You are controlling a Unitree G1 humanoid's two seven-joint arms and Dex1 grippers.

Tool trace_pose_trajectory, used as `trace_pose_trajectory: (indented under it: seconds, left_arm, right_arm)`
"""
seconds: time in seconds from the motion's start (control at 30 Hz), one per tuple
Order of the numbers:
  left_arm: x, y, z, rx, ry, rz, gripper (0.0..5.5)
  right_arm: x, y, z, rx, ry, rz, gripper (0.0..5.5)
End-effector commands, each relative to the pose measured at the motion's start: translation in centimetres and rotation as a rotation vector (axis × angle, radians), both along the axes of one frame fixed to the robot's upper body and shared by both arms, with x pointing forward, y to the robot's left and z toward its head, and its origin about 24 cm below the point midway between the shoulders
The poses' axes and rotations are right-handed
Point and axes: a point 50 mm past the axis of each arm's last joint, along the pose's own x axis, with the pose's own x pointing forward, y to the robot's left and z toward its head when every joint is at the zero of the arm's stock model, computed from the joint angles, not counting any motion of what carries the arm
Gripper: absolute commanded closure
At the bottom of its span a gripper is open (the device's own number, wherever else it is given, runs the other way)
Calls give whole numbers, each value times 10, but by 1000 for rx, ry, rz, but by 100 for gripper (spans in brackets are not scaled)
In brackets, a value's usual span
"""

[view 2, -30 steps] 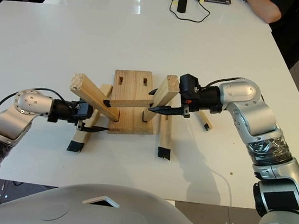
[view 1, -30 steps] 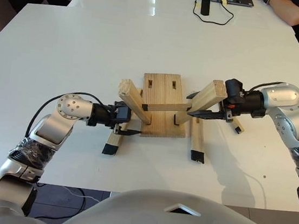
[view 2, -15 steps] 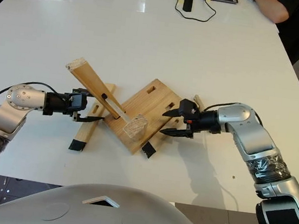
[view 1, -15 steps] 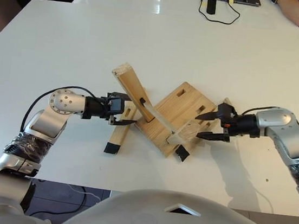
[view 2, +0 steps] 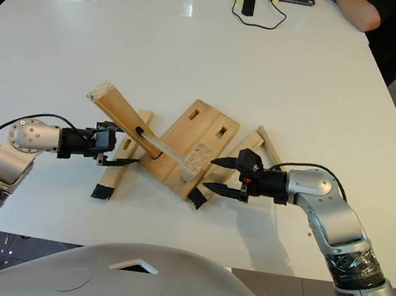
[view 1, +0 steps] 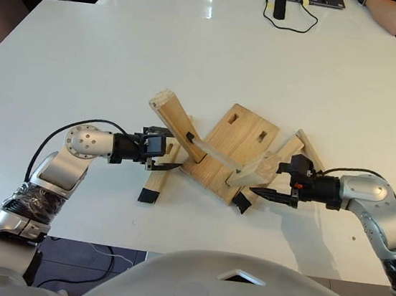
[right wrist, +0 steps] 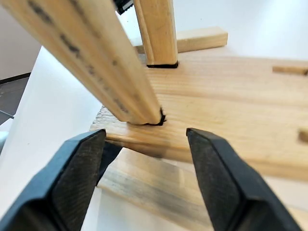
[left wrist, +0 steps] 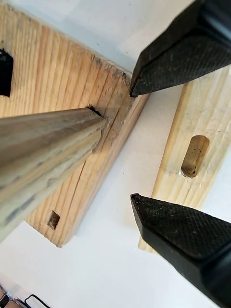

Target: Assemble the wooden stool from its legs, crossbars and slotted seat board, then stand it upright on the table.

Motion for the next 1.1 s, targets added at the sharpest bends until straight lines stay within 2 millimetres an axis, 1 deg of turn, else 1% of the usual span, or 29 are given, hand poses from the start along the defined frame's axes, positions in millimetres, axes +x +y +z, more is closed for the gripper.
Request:
trace_pose_trajectory:
  seconds: [0.03,0.1,0.2,0.3,0.37,0.47,0.53,0.6,0.7,0.8,0.87,0.97,1.03,1.1]
  left_arm:
    - [-16,3,-20,72,140,-16,176]
    - [-15,2,-18,60,139,-13,176]
    - [-16,-2,-16,41,140,-12,176]
    - [-19,-7,-14,18,142,-5,176]
    - [-18,-9,-14,10,138,3,176]
    - [-16,-12,-12,-9,130,18,176]
    - [-15,-14,-11,-20,124,28,176]
    - [-13,-15,-10,-23,117,41,176]
    - [-11,-14,-10,-22,108,58,176]
    - [-9,-13,-9,-20,99,67,176]
    - [-8,-13,-7,-20,93,66,176]
    - [-4,-15,-3,-23,82,58,176]
    - [-3,-17,-1,-26,77,53,176]
    - [-2,-18,0,-27,74,47,176]
  right_arm:
    - [-8,-17,-26,-110,66,-36,241]
    - [-10,-31,-34,-176,74,-59,241]
    - [-12,-51,-35,-233,65,-88,241]
    - [-11,-65,-24,-263,3,-120,241]
    - [-6,-67,-7,-226,-67,-161,241]
    - [4,-58,28,-85,-194,-245,241]
    - [8,-49,59,55,-289,-317,241]
    - [12,-43,86,167,-402,-426,241]
    - [18,-41,115,297,-503,-595,241]
    - [22,-36,141,394,-590,-714,241]
    - [22,-26,158,483,-616,-731,241]
    - [16,-3,185,624,-642,-696,241]
    - [17,11,200,674,-662,-689,241]
    - [20,23,210,702,-665,-693,241]
